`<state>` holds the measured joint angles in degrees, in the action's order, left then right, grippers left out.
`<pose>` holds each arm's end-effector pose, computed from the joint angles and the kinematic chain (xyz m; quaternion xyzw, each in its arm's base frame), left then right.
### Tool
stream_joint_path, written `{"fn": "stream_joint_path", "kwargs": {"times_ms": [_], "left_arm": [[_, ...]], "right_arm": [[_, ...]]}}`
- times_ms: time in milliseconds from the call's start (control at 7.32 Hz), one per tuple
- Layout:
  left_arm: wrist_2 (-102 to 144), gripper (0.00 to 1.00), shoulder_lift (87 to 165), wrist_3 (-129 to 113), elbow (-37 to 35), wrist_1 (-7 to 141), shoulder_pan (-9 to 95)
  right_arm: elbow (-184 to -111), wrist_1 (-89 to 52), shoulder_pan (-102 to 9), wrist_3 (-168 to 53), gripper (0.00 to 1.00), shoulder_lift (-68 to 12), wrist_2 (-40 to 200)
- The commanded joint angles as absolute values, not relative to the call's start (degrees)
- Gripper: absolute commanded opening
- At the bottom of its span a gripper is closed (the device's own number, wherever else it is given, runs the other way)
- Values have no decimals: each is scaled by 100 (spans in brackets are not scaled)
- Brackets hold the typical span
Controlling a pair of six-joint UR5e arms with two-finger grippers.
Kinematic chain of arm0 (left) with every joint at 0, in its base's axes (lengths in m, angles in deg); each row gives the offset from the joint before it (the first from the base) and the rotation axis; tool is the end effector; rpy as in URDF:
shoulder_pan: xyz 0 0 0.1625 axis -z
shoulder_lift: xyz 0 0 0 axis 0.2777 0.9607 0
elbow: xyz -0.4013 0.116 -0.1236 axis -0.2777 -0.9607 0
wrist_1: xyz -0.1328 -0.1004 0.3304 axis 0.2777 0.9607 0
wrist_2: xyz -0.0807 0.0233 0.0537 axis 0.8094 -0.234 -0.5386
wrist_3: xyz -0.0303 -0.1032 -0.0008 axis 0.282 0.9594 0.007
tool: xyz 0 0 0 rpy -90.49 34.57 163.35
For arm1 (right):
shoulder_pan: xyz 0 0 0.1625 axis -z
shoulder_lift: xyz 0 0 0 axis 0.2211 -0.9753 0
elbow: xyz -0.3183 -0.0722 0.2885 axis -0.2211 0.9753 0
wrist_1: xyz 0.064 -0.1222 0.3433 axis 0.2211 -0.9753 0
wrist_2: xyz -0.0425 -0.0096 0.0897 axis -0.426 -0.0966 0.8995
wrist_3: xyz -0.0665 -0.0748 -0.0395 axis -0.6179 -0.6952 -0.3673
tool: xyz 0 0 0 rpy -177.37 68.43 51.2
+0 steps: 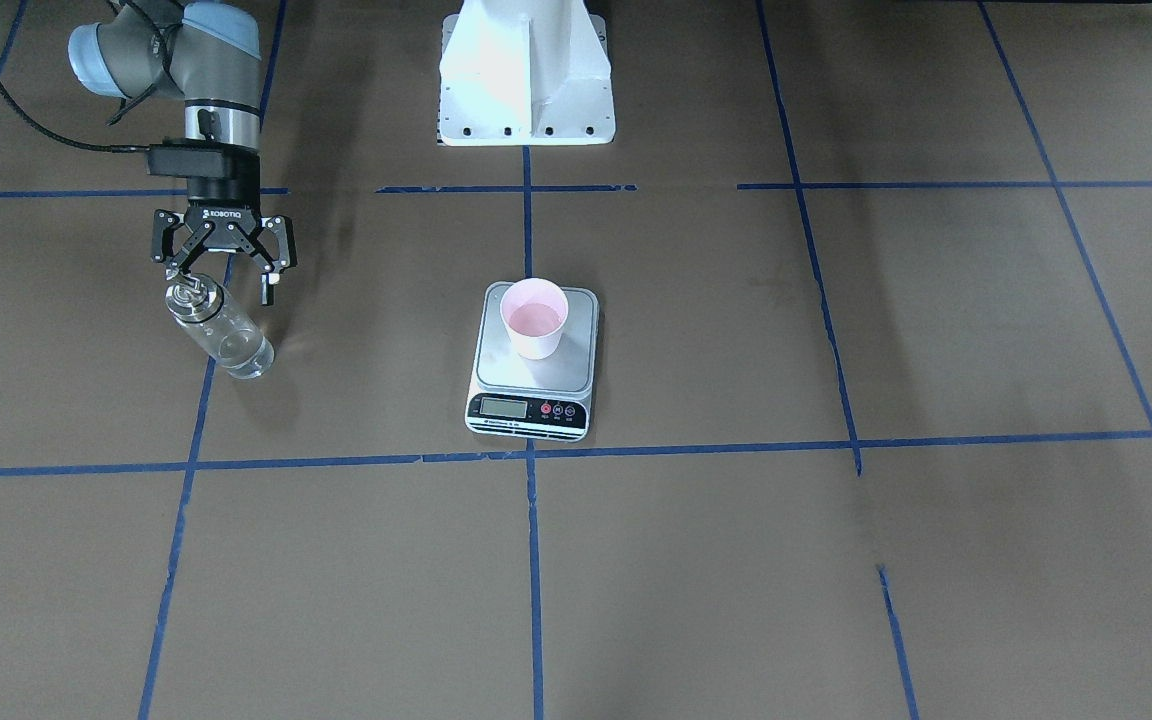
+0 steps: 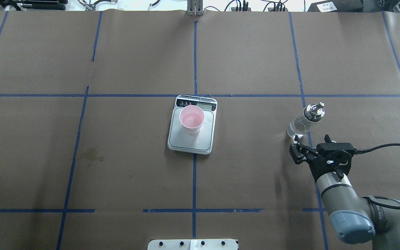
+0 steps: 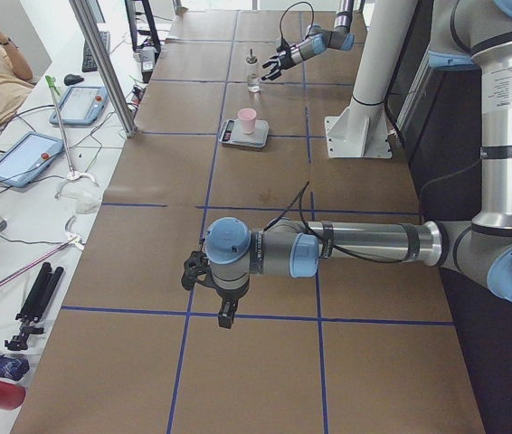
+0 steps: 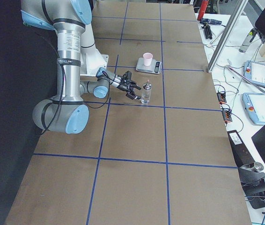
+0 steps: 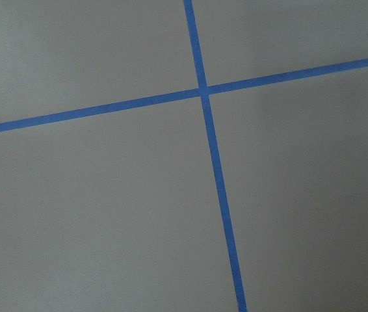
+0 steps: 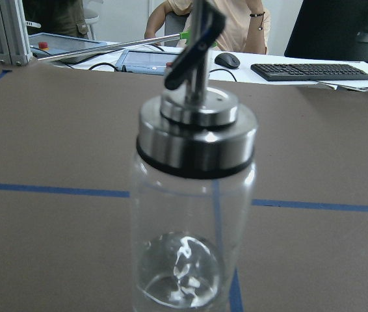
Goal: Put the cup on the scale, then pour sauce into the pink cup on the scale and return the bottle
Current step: 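Open the right gripper and withdraw it from the bottle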
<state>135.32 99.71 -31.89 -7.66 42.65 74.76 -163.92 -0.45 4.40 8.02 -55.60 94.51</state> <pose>-0.0623 -0.3958 0.6620 0.0545 0.3857 0.0745 0.9180 -0.3643 -0.2749 0.4986 0.4547 -0.2730 0.1700 0.8306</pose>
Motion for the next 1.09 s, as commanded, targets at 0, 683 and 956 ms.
{"fn": "stream_joint_path", "kwargs": {"times_ms": [0,683,956], "left_arm": [[13532,100,9971,-3189,-760,4265,7476],[13532,100,9971,-3189,-778,4265,7484],[13532,100,9971,-3189,-778,4265,7476]], "right_arm": [[-16515,-42,486,778,100,-6124,9422],[-16903,-60,-1054,-1387,100,-6655,10499],[-16920,-42,-2626,-3143,100,-6409,11754]]}}
